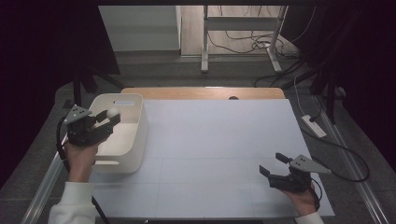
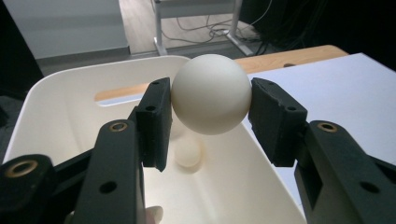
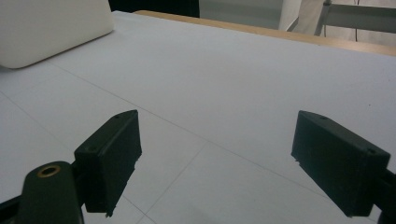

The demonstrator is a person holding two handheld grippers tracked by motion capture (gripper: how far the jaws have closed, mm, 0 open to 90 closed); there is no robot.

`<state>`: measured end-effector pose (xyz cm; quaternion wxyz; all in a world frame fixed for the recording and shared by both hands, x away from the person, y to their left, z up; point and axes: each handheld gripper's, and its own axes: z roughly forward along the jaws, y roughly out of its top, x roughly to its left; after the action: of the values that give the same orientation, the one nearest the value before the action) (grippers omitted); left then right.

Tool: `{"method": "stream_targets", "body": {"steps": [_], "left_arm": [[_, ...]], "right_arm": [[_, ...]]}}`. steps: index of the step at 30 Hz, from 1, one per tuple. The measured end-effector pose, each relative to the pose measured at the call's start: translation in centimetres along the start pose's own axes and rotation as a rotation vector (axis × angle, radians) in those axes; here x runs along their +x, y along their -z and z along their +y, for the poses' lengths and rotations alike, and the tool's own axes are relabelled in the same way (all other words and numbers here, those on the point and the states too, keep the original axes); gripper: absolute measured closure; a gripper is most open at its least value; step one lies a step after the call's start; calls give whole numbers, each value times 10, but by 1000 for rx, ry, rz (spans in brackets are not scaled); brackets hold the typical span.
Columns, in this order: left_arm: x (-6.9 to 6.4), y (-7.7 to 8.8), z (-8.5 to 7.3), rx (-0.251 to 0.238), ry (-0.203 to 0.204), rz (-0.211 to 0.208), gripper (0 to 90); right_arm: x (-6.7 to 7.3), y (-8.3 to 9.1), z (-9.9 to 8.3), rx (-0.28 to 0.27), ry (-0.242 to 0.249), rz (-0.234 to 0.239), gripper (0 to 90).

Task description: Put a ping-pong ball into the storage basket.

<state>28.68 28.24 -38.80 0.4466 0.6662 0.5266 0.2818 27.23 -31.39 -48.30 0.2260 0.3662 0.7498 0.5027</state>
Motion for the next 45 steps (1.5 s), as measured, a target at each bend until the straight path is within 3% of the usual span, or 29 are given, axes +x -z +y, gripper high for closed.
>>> {"method": "stream_targets", "body": {"steps": [5, 16, 25, 32, 37, 39, 45], "left_arm": [[-1, -8, -2, 73, -31, 57, 505], [0, -22, -4, 143, -47, 67, 504], [5, -26, -8, 184, -33, 67, 501], [6, -25, -7, 175, -34, 68, 480], [5, -24, -6, 132, -16, 47, 255], [4, -23, -6, 119, -15, 39, 211], [-6, -16, -3, 78, -21, -51, 180]], "right_arm": [[0, 0, 0, 1, 1, 0, 154], [0, 0, 0, 2, 1, 1, 154], [0, 0, 0, 4, 3, 3, 154], [0, -1, 0, 7, 4, 3, 154], [0, -1, 0, 9, 3, 4, 154], [0, -1, 0, 9, 3, 4, 154], [0, -1, 0, 9, 3, 3, 154]]}}
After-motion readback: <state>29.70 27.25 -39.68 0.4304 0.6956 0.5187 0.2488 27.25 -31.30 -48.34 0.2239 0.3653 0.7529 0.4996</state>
